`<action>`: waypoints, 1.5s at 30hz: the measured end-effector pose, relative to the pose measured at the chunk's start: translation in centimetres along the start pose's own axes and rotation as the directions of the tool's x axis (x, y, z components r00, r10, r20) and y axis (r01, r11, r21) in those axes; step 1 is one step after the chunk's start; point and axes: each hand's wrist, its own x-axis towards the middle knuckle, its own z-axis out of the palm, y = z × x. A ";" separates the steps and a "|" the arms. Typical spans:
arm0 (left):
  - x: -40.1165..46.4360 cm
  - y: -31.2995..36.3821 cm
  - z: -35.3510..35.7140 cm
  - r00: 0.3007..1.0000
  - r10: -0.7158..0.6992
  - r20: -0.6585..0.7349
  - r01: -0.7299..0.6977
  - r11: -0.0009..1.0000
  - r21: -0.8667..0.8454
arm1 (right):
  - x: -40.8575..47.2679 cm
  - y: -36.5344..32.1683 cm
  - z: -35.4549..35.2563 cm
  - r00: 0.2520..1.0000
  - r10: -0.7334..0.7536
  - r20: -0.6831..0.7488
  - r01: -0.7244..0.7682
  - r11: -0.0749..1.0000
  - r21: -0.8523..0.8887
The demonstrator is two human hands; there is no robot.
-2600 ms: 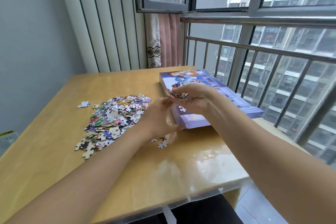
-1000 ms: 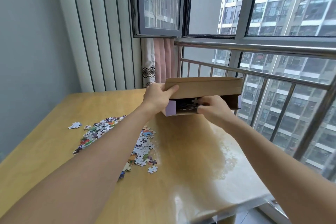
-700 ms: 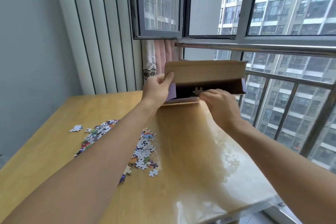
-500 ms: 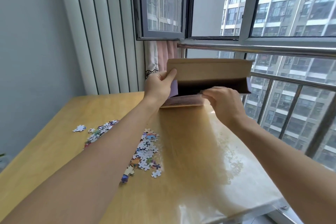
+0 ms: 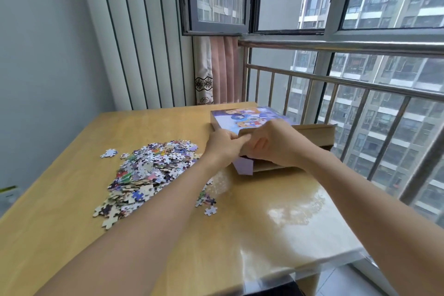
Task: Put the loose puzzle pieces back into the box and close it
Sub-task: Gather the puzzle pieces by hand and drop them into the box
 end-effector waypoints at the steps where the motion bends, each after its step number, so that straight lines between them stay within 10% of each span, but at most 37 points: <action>1: -0.2 -0.8 0.0 0.998 -0.020 0.062 0.018 0.999 0.031 | 0.1 -0.8 -0.1 1.000 0.022 0.007 -0.022 0.998 0.055; 8: -2.5 -2.7 -6.3 0.900 0.075 0.429 -0.064 0.997 -0.040 | 2.3 -6.7 1.5 0.999 -0.017 0.042 0.005 0.964 0.267; 12: -2.6 -6.3 -12.6 1.000 0.000 0.001 -0.001 0.959 0.282 | 4.2 -9.9 5.5 0.943 0.172 0.286 -0.225 0.960 0.167; 16: -3.1 -12.4 -17.0 0.958 -0.033 -0.285 0.206 0.770 0.604 | 5.8 -10.5 9.7 0.816 0.345 0.464 -0.471 0.861 0.190; 23: -2.0 -18.8 -21.1 0.836 -0.115 -0.537 0.357 0.856 0.373 | 13.0 -10.1 13.9 0.802 0.399 0.444 -0.578 0.706 0.409; 30: 1.4 -20.4 -23.0 0.883 -0.311 -0.350 0.444 0.797 0.410 | 17.1 -11.6 14.8 0.818 0.094 0.568 -0.326 0.889 0.323; 37: 0.2 -19.9 -21.9 0.971 -0.162 -0.178 0.208 0.936 0.284 | 17.4 -13.5 14.3 0.749 0.072 0.659 -0.143 0.988 0.055; 45: -0.4 -19.5 -20.2 0.990 -0.068 -0.125 0.108 0.932 0.346 | 16.3 -13.6 14.6 0.836 0.090 0.541 -0.145 0.988 0.059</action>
